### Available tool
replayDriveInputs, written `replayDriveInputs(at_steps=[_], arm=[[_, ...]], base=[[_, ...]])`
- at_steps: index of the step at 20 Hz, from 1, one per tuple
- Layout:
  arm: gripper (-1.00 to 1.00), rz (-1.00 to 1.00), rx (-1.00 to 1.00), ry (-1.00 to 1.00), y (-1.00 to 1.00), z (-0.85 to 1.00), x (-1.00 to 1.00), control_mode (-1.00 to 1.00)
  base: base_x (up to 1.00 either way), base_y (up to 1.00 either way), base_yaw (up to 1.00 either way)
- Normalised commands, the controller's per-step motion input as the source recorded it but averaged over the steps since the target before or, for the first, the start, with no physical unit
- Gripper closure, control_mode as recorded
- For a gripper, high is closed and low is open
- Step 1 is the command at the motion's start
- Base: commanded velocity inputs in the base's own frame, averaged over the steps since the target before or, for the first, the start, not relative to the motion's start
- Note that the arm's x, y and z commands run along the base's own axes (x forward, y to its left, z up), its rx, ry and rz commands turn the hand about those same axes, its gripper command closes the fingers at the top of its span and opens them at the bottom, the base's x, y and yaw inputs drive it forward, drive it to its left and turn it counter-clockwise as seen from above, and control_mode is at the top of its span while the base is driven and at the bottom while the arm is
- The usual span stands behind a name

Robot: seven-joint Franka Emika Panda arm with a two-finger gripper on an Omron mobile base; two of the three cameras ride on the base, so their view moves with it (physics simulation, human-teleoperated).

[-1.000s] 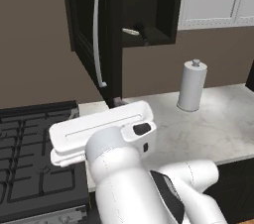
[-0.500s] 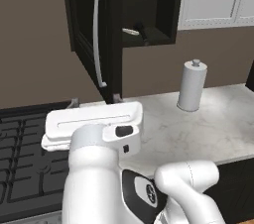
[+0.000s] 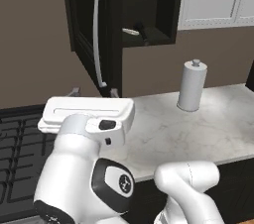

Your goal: Pick up the dish brush and dish brush from the sink, and place them back in the cabinet, and close the cabinet door.

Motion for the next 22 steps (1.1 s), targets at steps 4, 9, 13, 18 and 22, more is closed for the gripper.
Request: replayDriveInputs(at_steps=[4,9,13,18,22], arm=[[-1.0,-0.12,0.0,-0.03,0.03,-0.06,0.36,-1.0],[-1.0,-0.1,0.0,-0.04,0.12,-0.12,0.24,-1.0],[-1.0,-0.08,0.0,-0.05,0.04,-0.06,0.18,-1.0],[-1.0,-0.08,0.03,-0.03,-0.13,0.0,0.2,-1.0],[-1.0,-0.04,0.04,-0.03,-0.3,0.0,0.24,-1.0]], base=[[0.0,0.0,0.0],[0.0,0.0,0.0],[0.0,0.0,0.0],[0.0,0.0,0.0],[0.0,0.0,0.0]])
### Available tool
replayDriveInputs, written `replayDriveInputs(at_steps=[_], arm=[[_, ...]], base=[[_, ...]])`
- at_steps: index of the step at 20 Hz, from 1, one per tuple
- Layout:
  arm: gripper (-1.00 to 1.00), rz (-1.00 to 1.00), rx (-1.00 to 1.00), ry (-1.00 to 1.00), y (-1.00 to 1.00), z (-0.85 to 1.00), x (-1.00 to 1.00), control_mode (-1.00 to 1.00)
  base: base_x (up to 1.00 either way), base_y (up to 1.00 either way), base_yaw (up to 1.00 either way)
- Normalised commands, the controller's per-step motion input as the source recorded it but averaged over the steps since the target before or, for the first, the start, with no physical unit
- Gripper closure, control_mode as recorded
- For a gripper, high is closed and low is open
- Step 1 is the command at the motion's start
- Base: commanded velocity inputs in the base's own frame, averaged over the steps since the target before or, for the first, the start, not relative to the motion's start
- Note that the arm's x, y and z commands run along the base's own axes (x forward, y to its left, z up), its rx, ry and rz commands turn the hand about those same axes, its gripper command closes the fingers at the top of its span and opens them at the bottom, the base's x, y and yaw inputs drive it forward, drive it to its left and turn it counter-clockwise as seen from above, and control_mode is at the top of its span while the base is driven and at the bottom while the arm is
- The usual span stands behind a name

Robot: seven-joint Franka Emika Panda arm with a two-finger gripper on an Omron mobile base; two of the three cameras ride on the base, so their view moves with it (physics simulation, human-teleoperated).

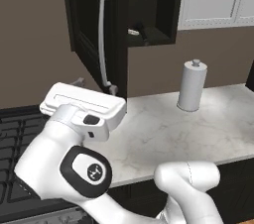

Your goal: Pick up the dish brush and dish brush from the sink, and place them back in the cabinet, and close the cabinet door.

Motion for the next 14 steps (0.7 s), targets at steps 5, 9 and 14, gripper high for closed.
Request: replayDriveInputs(at_steps=[5,9,14], arm=[[-1.0,-0.01,0.05,-0.01,-0.47,0.0,0.28,-1.0],[-1.0,0.0,0.04,0.0,-0.56,0.0,0.26,-1.0],[-1.0,0.0,0.02,0.0,-0.52,0.0,0.28,-1.0]], base=[[0.0,0.0,0.0],[0.0,0.0,0.0],[0.0,0.0,0.0]])
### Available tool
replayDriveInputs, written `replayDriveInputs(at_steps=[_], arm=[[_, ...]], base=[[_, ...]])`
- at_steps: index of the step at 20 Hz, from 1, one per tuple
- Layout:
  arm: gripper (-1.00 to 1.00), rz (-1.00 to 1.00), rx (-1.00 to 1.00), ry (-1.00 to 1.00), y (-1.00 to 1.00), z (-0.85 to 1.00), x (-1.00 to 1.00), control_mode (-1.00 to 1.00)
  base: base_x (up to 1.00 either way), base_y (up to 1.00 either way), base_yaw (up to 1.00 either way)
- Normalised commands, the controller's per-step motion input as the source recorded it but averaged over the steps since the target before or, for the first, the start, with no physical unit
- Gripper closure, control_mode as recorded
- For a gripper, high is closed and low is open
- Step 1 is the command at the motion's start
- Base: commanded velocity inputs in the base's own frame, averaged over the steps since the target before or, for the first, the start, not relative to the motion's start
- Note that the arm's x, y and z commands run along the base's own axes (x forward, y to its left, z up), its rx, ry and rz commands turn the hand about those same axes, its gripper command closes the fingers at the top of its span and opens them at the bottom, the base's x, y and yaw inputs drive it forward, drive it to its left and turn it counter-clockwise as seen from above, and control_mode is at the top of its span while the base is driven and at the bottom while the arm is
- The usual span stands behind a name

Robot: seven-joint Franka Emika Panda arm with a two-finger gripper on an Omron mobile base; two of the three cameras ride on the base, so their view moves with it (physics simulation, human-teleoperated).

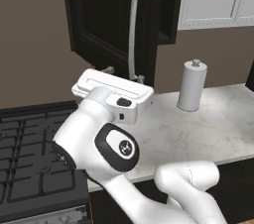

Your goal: Pick up the dish brush and dish brush from the sink, and place them back in the cabinet, and close the cabinet door.

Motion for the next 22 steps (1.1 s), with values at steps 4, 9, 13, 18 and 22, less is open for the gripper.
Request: replayDriveInputs(at_steps=[4,9,13,18,22], arm=[[-1.0,0.0,0.0,0.0,-0.44,0.0,0.32,-1.0],[-1.0,0.0,0.0,0.0,-0.38,0.0,0.4,-1.0],[-1.0,0.02,0.0,0.0,-0.33,0.0,0.47,-1.0],[-1.0,0.04,0.0,0.0,-0.32,0.0,0.5,-1.0],[-1.0,0.06,0.0,0.0,-0.33,0.0,0.49,-1.0]], base=[[0.0,0.0,0.0],[0.0,0.0,0.0],[0.0,0.0,0.0],[0.0,0.0,0.0],[0.0,0.0,0.0]])
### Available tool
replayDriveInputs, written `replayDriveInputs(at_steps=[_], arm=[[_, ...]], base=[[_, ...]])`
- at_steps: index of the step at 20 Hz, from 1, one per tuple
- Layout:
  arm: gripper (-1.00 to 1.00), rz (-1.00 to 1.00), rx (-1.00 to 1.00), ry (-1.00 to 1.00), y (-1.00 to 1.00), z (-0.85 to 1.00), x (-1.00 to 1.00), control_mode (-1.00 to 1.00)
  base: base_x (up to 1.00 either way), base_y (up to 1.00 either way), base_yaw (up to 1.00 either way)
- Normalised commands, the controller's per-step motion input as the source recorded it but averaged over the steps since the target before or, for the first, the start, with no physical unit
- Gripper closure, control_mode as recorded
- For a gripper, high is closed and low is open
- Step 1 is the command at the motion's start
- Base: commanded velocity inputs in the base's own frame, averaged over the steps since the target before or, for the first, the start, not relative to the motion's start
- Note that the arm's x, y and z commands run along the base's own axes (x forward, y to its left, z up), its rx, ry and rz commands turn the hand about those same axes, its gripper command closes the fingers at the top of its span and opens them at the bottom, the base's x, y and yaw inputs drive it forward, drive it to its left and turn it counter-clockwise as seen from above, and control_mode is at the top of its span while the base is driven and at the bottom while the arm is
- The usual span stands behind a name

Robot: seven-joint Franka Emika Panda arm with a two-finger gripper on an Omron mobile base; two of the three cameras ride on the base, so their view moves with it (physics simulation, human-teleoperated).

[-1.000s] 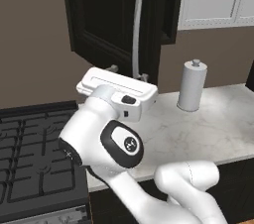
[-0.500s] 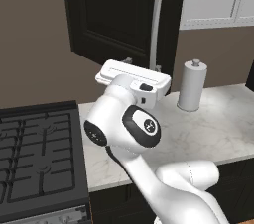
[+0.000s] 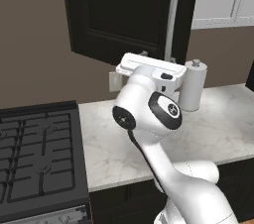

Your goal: Pick up the dish brush and dish brush from the sink, and place them back in the cabinet, and close the cabinet door.

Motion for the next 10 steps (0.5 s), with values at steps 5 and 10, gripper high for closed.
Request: replayDriveInputs(at_steps=[5,10], arm=[[-1.0,0.07,0.0,0.0,-0.25,0.0,0.46,-1.0],[-1.0,0.08,0.0,0.0,-0.17,0.0,0.46,-1.0]], base=[[0.0,0.0,0.0],[0.0,0.0,0.0]])
